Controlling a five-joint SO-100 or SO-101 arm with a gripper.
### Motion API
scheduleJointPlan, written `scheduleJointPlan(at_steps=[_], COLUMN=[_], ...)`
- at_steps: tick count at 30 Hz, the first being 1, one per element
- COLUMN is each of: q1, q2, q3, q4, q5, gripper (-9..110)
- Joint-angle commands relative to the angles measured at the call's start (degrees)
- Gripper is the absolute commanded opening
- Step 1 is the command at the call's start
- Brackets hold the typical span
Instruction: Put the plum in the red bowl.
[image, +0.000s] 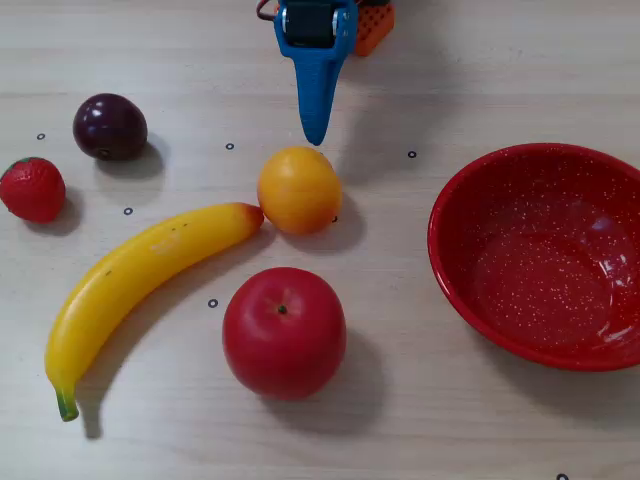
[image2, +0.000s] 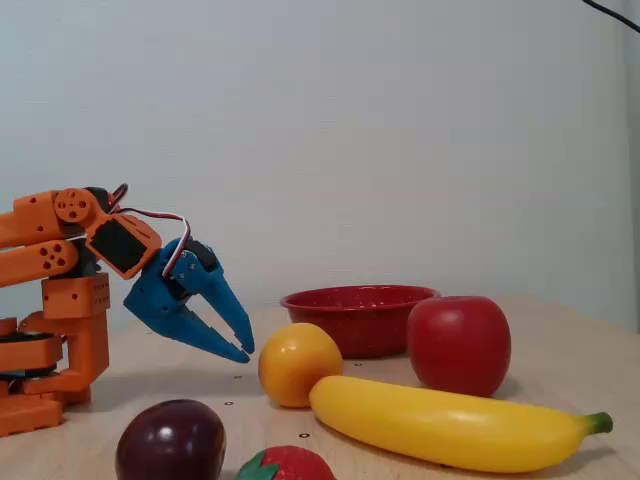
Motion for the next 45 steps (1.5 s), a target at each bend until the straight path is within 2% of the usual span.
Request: scheduleJointPlan(at_steps=[1, 12, 22, 30, 37, 42, 45], q1=[0.6, 0.4, -2.6, -10.2, -21.7, -30.4, -35.5], q2=[0.6, -1.7, -20.2, -39.8, -58.0, -70.3, -77.9], q3=[0.4, -1.5, -22.1, -42.5, -59.6, -71.3, -79.3], q4=[-0.4, 0.3, 6.3, 13.6, 16.5, 21.7, 26.5], q5=[1.1, 2.5, 7.7, 18.3, 28.7, 39.5, 46.1], gripper=[0, 0, 0, 0, 0, 1, 6])
